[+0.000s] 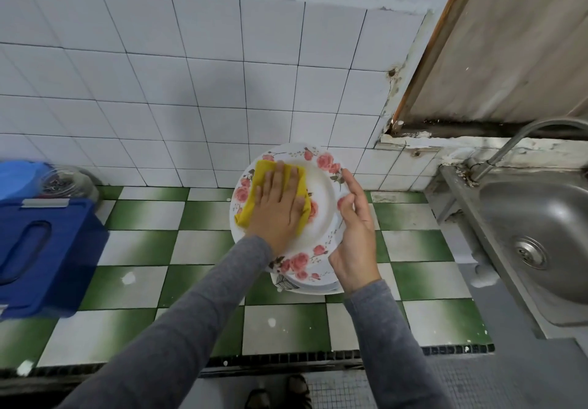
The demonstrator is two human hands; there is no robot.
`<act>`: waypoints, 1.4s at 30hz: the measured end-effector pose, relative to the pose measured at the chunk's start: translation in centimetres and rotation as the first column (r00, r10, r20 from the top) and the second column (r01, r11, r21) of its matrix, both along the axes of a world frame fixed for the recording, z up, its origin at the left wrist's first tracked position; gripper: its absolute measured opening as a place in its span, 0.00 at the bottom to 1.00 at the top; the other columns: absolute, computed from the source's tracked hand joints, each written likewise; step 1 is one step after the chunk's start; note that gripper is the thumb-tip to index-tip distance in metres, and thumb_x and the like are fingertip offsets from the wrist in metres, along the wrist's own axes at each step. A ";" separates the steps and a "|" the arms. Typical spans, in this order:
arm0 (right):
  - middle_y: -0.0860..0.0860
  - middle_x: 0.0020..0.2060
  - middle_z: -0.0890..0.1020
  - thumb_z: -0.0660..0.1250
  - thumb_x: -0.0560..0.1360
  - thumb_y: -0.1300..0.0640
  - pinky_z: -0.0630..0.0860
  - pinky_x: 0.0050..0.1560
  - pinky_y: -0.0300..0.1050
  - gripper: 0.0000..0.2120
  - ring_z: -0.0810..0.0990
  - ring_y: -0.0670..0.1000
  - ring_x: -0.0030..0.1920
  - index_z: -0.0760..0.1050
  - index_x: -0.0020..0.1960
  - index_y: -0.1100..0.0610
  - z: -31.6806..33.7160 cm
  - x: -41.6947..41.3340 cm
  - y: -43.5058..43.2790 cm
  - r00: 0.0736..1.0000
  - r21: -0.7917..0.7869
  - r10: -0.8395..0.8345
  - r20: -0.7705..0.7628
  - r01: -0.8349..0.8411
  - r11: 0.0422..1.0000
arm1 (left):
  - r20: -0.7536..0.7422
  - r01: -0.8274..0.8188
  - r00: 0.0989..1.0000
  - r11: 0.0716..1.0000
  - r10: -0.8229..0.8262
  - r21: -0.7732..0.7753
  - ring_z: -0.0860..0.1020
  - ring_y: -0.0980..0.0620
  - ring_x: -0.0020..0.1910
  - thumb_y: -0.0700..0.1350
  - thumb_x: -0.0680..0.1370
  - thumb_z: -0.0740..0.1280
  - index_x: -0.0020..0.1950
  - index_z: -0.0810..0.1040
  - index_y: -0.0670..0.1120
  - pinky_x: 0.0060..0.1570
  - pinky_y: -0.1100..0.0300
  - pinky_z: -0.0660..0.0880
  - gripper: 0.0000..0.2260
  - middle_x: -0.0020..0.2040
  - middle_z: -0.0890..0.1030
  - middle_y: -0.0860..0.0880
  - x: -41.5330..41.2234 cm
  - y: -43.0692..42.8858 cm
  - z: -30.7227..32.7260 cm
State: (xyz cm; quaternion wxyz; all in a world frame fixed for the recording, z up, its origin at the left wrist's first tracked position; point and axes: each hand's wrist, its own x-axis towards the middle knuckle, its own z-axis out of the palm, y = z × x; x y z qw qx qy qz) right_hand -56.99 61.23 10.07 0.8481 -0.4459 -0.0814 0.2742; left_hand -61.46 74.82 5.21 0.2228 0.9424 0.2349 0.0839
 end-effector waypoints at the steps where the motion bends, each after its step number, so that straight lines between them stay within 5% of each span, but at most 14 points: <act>1: 0.49 0.61 0.83 0.55 0.85 0.58 0.83 0.53 0.51 0.16 0.83 0.54 0.59 0.76 0.67 0.49 0.1 -0.2 0.1 1.000 -0.023 -0.024 0.013 0.025 0.999 | -0.002 -0.018 1.000 1.000 0.018 -0.003 0.32 0.49 0.78 0.57 0.84 0.40 0.78 0.33 0.53 0.75 0.54 0.30 0.26 0.79 0.32 0.49 0.0 -0.5 0.2; 5: 0.47 0.64 0.81 0.56 0.85 0.56 0.75 0.67 0.60 0.16 0.79 0.53 0.65 0.78 0.66 0.46 -0.3 -0.2 0.6 0.993 -0.074 -0.109 0.037 0.111 0.991 | -0.030 -0.072 0.997 0.996 0.073 0.045 0.35 0.44 0.79 0.57 0.84 0.43 0.80 0.35 0.51 0.75 0.47 0.34 0.28 0.80 0.33 0.44 -0.5 -2.2 1.0; 9: 0.49 0.65 0.80 0.56 0.86 0.58 0.75 0.67 0.60 0.16 0.78 0.55 0.66 0.78 0.66 0.46 -0.2 -0.5 1.2 0.990 -0.034 -0.139 0.025 0.140 0.990 | -0.016 -0.148 0.989 0.986 0.149 0.078 0.37 0.39 0.79 0.65 0.79 0.37 0.81 0.36 0.54 0.75 0.45 0.36 0.32 0.80 0.35 0.39 -1.5 -2.1 1.9; 16: 0.49 0.67 0.78 0.58 0.85 0.55 0.72 0.69 0.61 0.15 0.76 0.54 0.68 0.80 0.63 0.45 -0.1 -0.7 1.5 0.979 -0.037 -0.202 0.031 0.203 0.978 | 0.059 0.170 0.985 0.954 -0.160 -0.248 0.40 0.46 0.80 0.58 0.84 0.53 0.81 0.44 0.59 0.78 0.47 0.43 0.28 0.82 0.42 0.47 -1.9 -1.8 1.9; 21: 0.52 0.66 0.79 0.56 0.85 0.55 0.73 0.68 0.62 0.15 0.79 0.56 0.66 0.79 0.65 0.47 -0.5 -0.6 -0.9 0.958 -0.044 -0.285 -0.003 0.285 0.958 | 0.169 0.303 0.946 0.939 -0.276 -0.165 0.55 0.54 0.78 0.56 0.84 0.57 0.79 0.56 0.61 0.70 0.61 0.60 0.24 0.81 0.53 0.54 -2.2 -3.9 1.8; 24: 0.54 0.65 0.80 0.55 0.86 0.56 0.74 0.67 0.64 0.16 0.80 0.58 0.64 0.78 0.66 0.47 -0.9 -0.4 -3.2 0.934 -0.048 -0.354 -0.054 0.351 0.935 | 0.195 0.355 0.924 0.928 -0.330 -0.112 0.63 0.52 0.75 0.56 0.83 0.59 0.77 0.62 0.62 0.70 0.57 0.64 0.22 0.79 0.62 0.53 -1.7 -6.2 1.8; 28: 0.55 0.59 0.84 0.53 0.86 0.59 0.76 0.64 0.60 0.17 0.82 0.58 0.61 0.73 0.70 0.52 -0.6 0.0 -7.3 0.897 -0.025 -0.433 -0.089 0.433 0.901 | 0.174 0.433 0.900 0.864 -0.400 -0.255 0.70 0.51 0.70 0.55 0.81 0.64 0.71 0.71 0.65 0.70 0.55 0.67 0.18 0.72 0.72 0.53 0.4 -8.5 1.5; 32: 0.52 0.57 0.85 0.53 0.86 0.59 0.82 0.54 0.51 0.16 0.84 0.53 0.56 0.76 0.66 0.50 0.4 1.3 -12.8 0.853 -0.057 -0.519 -0.059 0.516 0.855 | 0.233 0.467 0.883 0.705 -0.408 -0.533 0.73 0.56 0.64 0.46 0.77 0.72 0.58 0.79 0.68 0.62 0.73 0.65 0.17 0.65 0.78 0.55 3.7 -12.4 2.9; 34: 0.51 0.61 0.83 0.54 0.86 0.58 0.81 0.57 0.53 0.16 0.83 0.53 0.59 0.77 0.65 0.48 0.9 2.3 -16.2 0.822 -0.085 -0.569 -0.017 0.566 0.820 | 0.290 0.465 0.882 0.588 -0.372 -0.662 0.76 0.56 0.62 0.42 0.76 0.73 0.53 0.81 0.67 0.62 0.68 0.71 0.18 0.62 0.80 0.55 5.8 -15.2 3.8; 38: 0.51 0.64 0.81 0.55 0.86 0.59 0.81 0.59 0.52 0.15 0.81 0.53 0.63 0.79 0.61 0.47 2.0 4.5 -24.5 0.729 -0.082 -0.682 0.059 0.685 0.724 | 0.351 0.413 0.906 0.308 -0.238 -0.857 0.81 0.55 0.43 0.38 0.78 0.71 0.55 0.81 0.54 0.37 0.64 0.78 0.11 0.52 0.81 0.49 9.6 -22.2 5.7; 42: 0.51 0.63 0.81 0.55 0.86 0.59 0.82 0.56 0.50 0.14 0.81 0.53 0.62 0.77 0.63 0.49 3.2 6.3 -34.5 0.649 -0.045 -0.753 0.114 0.760 0.648 | 0.342 0.352 0.917 0.013 -0.205 -0.936 0.84 0.54 0.46 0.38 0.80 0.66 0.59 0.80 0.52 0.42 0.59 0.81 0.12 0.50 0.85 0.52 14.0 -31.2 7.1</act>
